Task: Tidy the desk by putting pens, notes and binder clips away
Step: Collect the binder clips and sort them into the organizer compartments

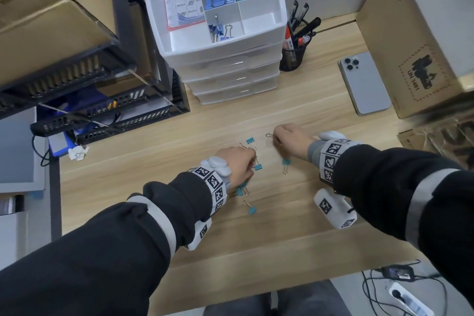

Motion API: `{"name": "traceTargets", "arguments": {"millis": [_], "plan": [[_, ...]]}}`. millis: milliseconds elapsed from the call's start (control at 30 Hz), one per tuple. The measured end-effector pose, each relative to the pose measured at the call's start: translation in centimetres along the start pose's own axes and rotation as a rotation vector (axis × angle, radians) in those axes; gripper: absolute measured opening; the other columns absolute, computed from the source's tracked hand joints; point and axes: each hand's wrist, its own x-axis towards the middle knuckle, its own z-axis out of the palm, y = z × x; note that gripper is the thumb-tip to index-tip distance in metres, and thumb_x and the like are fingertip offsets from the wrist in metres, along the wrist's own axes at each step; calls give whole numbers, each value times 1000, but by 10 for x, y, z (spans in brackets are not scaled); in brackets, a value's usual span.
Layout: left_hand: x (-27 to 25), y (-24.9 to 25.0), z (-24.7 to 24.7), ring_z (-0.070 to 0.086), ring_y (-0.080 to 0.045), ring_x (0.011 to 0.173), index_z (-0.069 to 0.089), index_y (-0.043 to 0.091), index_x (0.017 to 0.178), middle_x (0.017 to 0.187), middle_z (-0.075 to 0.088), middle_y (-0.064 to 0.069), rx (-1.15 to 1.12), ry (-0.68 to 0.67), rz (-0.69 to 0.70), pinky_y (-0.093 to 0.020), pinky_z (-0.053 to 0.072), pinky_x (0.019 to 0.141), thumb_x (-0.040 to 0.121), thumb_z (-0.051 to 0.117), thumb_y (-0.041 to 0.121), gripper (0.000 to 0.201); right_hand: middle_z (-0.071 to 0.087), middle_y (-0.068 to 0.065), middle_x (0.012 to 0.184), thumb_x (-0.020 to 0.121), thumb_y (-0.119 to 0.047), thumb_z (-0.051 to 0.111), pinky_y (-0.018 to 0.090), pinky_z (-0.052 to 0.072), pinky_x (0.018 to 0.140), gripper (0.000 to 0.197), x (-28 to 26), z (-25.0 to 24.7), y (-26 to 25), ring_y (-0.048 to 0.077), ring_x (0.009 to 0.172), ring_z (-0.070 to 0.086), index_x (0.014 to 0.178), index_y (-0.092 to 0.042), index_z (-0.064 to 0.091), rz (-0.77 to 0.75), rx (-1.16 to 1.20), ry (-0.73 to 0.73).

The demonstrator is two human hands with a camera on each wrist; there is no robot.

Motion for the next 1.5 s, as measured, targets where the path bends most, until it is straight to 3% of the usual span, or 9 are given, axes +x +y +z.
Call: {"name": "traceTargets", "arguments": {"millis": [167, 333, 500, 700, 867, 1000, 1100, 1267, 1500], "plan": [[2, 3, 4, 61, -25, 85, 52, 26, 85, 94, 65, 1, 66, 13, 2, -32, 46, 66, 90, 58, 39, 15, 50, 5, 59, 95, -9, 39, 14, 31, 34, 27, -2, -3, 3, 17, 50, 42, 76, -4, 58, 38, 115, -12], [-2, 4, 5, 60, -27, 75, 54, 22, 77, 81, 63, 1, 2, -63, -15, -30, 44, 58, 85, 57, 34, 15, 46, 4, 58, 83, -10, 41, 16, 29, 38, 19, 0, 1, 0, 10, 40, 38, 77, -6, 59, 68, 156, -77], [-12, 2, 9, 58, -20, 65, 47, 28, 72, 72, 61, 7, -77, -7, -136, -31, 46, 55, 78, 58, 63, 37, 41, 2, 46, 97, -32, 49, 20, 23, 41, 43, 8, 9, 1, 15, 36, 29, 58, -14, 47, 126, 349, -112], [-22, 9, 0, 41, -9, 51, 55, 22, 58, 110, 73, 10, 31, 14, -232, -24, 30, 49, 86, 59, 39, 33, 43, 1, 52, 101, -23, 56, 18, 20, 36, 36, 10, 16, 5, 12, 37, 30, 68, -12, 50, 142, 460, -241], [-25, 18, -2, 46, -11, 51, 56, 24, 68, 71, 55, 12, -9, -41, -342, -22, 29, 47, 79, 59, 38, 18, 63, 10, 64, 100, -6, 54, 19, 28, 36, 11, 14, 24, 11, 14, 42, 42, 93, -1, 61, 185, 478, -265], [-24, 19, 0, 56, -21, 60, 57, 15, 69, 69, 59, -1, 91, -106, -383, -25, 38, 54, 88, 44, 36, 32, 58, 3, 68, 101, -11, 52, 21, 38, 42, 14, 14, 31, 7, 12, 47, 48, 99, -5, 65, 56, 211, -203], [-25, 13, 4, 53, -21, 57, 55, 15, 65, 67, 57, -2, 17, -77, -401, -26, 36, 52, 89, 42, 34, 33, 69, 0, 79, 96, -20, 57, 29, 50, 70, 19, 13, 37, 2, 20, 74, 64, 92, -9, 72, -153, -144, -103], [-40, -2, 10, 53, -27, 59, 56, 14, 66, 66, 57, -6, -101, 36, -379, -31, 29, 49, 92, 36, 37, 40, 49, -19, 68, 86, -28, 67, 22, 34, 58, 15, 14, 56, -7, 11, 78, 52, 100, -25, 70, -406, -615, -56], [-53, -29, 19, 62, -26, 71, 69, 14, 86, 78, 68, -5, -247, 42, -292, -33, 45, 60, 102, 42, 35, 39, 69, -4, 95, 90, -28, 57, 29, 42, 64, 12, 24, 70, -9, 23, 85, 64, 100, -26, 63, -469, -909, -50]]}}
